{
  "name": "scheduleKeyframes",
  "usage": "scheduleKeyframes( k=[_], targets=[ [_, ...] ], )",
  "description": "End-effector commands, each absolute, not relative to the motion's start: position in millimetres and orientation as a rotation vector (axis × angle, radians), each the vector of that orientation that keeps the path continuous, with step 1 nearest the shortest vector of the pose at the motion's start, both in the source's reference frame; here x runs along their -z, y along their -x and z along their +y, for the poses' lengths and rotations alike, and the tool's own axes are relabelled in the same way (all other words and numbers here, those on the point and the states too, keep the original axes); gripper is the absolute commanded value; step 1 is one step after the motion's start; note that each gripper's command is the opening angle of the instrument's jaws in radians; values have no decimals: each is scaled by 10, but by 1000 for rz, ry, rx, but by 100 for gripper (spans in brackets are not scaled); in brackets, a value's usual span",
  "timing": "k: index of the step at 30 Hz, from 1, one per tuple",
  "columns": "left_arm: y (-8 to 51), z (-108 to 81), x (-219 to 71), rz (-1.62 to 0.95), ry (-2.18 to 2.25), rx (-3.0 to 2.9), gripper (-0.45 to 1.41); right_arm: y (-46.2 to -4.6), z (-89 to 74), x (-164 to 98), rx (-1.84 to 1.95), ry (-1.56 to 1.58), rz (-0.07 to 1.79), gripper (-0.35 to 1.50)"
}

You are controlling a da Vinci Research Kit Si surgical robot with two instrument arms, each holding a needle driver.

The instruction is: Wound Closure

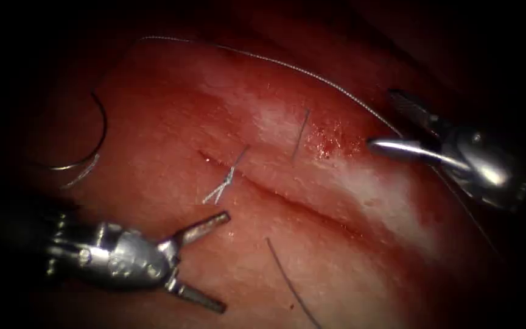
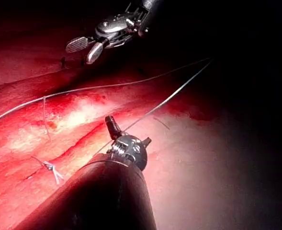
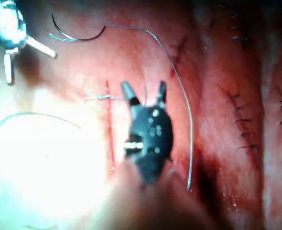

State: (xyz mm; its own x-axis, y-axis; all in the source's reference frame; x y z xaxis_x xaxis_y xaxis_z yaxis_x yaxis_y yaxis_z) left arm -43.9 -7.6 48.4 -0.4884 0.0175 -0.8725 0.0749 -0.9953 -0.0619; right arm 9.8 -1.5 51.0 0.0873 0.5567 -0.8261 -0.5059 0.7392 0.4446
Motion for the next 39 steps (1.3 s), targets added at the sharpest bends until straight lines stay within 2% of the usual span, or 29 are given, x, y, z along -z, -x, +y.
scheduleKeyframes(
  k=[1, 8, 18, 20, 21, 22, 24, 25, 29, 34, 39],
  targets=[
    [449, -83, -485, 132, -1567, 2665, 89, -104, -16, -518, -792, -48, 1255, 113],
    [490, -109, -472, 8, -1485, 2611, 83, -105, -20, -520, -788, -46, 1257, 111],
    [526, -116, -476, -129, -1409, 2629, 83, -109, -21, -522, -788, -41, 1257, 109],
    [536, -119, -477, -179, -1398, 2626, 76, -112, -22, -523, -789, -39, 1257, 109],
    [538, -119, -477, -198, -1398, 2618, 71, -112, -23, -523, -789, -38, 1257, 109],
    [541, -121, -476, -220, -1406, 2615, 54, -113, -24, -524, -783, -34, 1256, 109],
    [542, -122, -473, -248, -1421, 2602, -6, -115, -24, -524, -784, -32, 1256, 109],
    [541, -121, -470, -258, -1436, 2591, -45, -115, -24, -524, -784, -32, 1256, 109],
    [535, -117, -459, -294, -1439, 2525, -45, -116, -26, -524, -783, -32, 1254, 109],
    [525, -114, -459, -288, -1444, 2471, -45, -119, -36, -525, -746, -70, 1269, 96],
    [515, -103, -477, -288, -1430, 2383, -45, -141, -56, -530, -438, -132, 1323, 91]
  ],
)
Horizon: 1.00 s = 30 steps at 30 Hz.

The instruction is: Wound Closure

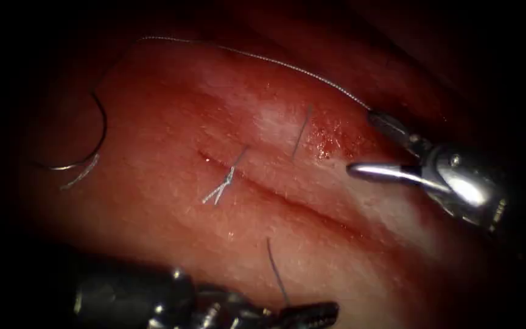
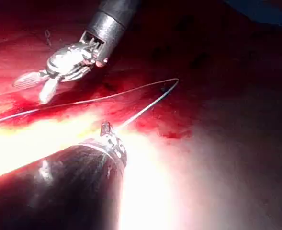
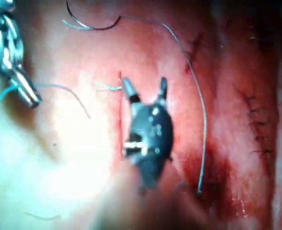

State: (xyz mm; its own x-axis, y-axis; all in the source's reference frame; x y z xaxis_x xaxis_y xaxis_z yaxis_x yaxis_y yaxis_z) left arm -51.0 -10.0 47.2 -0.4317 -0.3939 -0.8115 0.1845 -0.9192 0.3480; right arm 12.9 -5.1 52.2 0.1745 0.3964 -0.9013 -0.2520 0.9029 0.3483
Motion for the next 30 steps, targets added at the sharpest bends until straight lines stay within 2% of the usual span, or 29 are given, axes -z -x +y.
scheduleKeyframes(
  k=[1, 11, 21, 30],
  targets=[
    [512, -101, -480, -296, -1427, 2361, -45, -146, -61, -532, -394, -134, 1333, 91],
    [486, -78, -507, -275, -1390, 2176, -45, -193, -73, -564, -25, -43, 1409, 106],
    [477, -66, -494, -239, -1445, 2133, -45, -207, -83, -555, 215, 167, 1434, 99],
    [476, -64, -499, -214, -1467, 2140, -45, -234, -104, -537, 263, 200, 1449, 99]
  ],
)
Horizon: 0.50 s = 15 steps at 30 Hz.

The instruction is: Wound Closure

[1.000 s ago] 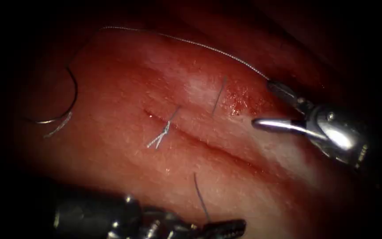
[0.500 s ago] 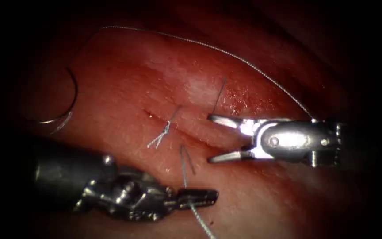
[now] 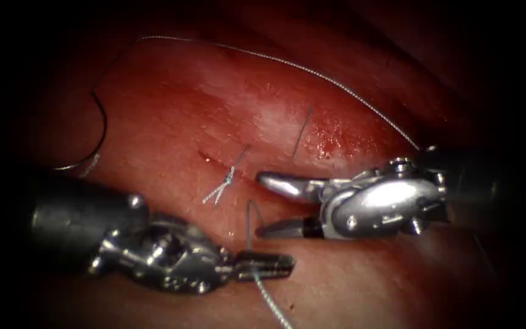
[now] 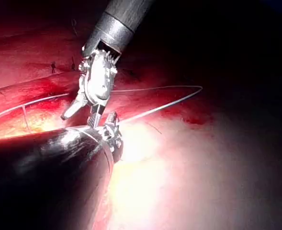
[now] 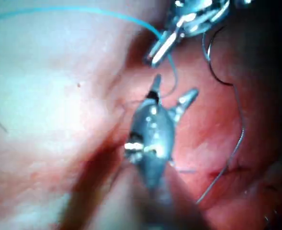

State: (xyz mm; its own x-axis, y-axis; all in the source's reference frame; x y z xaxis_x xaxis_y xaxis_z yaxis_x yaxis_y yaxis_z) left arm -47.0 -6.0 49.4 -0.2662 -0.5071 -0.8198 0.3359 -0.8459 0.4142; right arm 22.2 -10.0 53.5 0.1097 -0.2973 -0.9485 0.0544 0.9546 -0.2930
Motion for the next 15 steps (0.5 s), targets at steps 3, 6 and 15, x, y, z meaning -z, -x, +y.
scheduleKeyframes(
  k=[3, 6, 15],
  targets=[
    [475, -64, -502, -212, -1467, 2144, -45, -245, -109, -533, 272, 193, 1453, 101],
    [475, -64, -503, -212, -1467, 2142, -45, -256, -110, -532, 282, 194, 1456, 99],
    [473, -65, -502, -209, -1468, 2146, -45, -262, -103, -537, 338, 173, 1456, -35]
  ],
)
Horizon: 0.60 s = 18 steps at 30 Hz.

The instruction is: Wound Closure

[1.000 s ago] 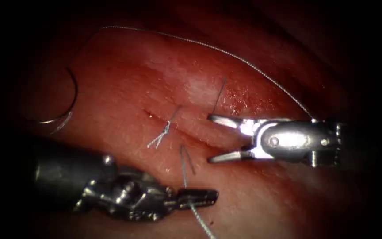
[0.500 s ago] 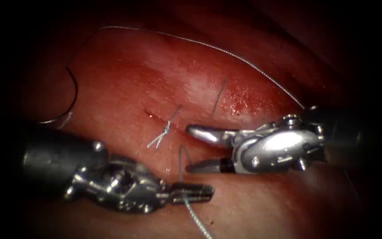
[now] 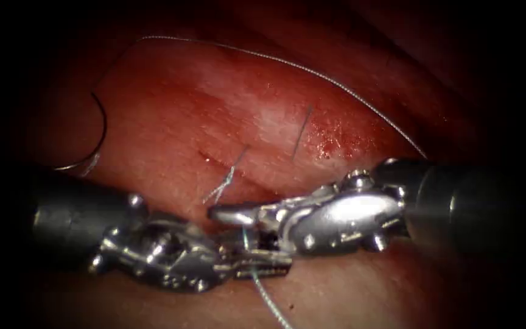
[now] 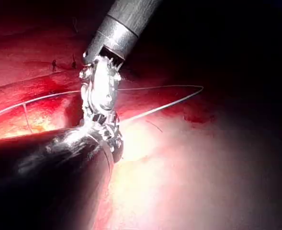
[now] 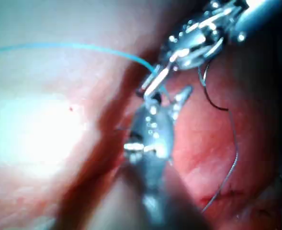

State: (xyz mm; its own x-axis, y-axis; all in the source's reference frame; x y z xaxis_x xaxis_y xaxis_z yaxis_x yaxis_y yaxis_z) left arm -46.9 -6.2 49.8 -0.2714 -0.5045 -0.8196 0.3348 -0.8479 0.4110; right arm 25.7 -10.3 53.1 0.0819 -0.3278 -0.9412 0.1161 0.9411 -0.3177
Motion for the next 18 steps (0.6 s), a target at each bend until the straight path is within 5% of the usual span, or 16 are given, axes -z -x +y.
scheduleKeyframes(
  k=[1, 2, 3, 4, 6, 18],
  targets=[
    [473, -65, -502, -207, -1468, 2153, -45, -261, -102, -537, 343, 169, 1457, -35],
    [473, -65, -502, -198, -1474, 2161, -45, -260, -101, -538, 336, 177, 1447, -35],
    [472, -64, -502, -185, -1482, 2175, -25, -258, -99, -539, 332, 182, 1440, -35],
    [473, -64, -503, -169, -1493, 2193, 42, -257, -98, -540, 328, 186, 1435, -35],
    [474, -63, -503, -158, -1492, 2246, 84, -253, -92, -544, 319, 198, 1419, -35],
    [497, -68, -487, -324, -1552, 2237, 106, -239, -53, -605, 39, 69, 1341, -35]
  ],
)
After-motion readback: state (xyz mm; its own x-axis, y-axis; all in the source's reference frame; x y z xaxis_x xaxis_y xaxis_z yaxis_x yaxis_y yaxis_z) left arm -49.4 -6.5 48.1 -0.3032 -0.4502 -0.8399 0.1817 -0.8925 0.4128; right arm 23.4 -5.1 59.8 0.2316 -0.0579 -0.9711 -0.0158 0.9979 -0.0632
